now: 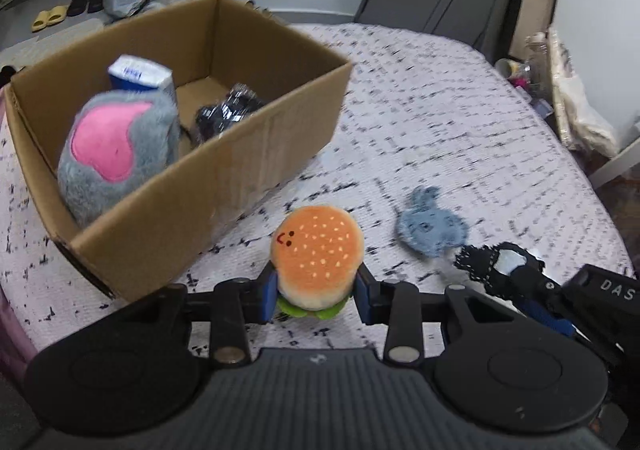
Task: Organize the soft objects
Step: 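Lift the burger with the left gripper while the right grasps the black bagged item, then carry both items into the box and open both grippers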
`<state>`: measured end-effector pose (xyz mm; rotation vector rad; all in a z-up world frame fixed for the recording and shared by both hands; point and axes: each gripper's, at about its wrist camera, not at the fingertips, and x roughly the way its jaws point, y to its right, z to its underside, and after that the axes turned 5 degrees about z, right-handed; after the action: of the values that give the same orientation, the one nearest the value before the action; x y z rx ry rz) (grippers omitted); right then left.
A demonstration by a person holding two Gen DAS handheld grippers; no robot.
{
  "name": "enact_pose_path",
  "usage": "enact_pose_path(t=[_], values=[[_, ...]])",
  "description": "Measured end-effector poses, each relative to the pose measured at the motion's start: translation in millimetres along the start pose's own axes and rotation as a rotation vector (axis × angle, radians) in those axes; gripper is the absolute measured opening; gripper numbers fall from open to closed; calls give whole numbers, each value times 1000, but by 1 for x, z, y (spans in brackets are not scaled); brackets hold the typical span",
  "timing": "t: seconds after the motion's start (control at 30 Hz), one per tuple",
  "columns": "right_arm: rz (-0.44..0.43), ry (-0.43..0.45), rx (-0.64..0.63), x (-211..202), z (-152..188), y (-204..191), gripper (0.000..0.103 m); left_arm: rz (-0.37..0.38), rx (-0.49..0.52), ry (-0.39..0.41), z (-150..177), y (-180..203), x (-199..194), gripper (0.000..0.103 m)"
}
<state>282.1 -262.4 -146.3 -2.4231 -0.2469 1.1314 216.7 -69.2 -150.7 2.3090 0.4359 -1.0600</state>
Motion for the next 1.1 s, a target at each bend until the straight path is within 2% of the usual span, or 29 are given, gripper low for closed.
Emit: enact_pose_path(t=[0.53, 0.7, 1.1], values=[[-98, 81, -55, -62, -5, -29, 13, 132, 56, 97, -38, 4, -58, 37], [-121, 109, -77, -80, -2, -36, 13, 176, 84, 102, -53, -2, -73, 37], [-171, 142, -125, -99, 5, -60, 13, 214, 136, 131, -83, -27, -102, 37]])
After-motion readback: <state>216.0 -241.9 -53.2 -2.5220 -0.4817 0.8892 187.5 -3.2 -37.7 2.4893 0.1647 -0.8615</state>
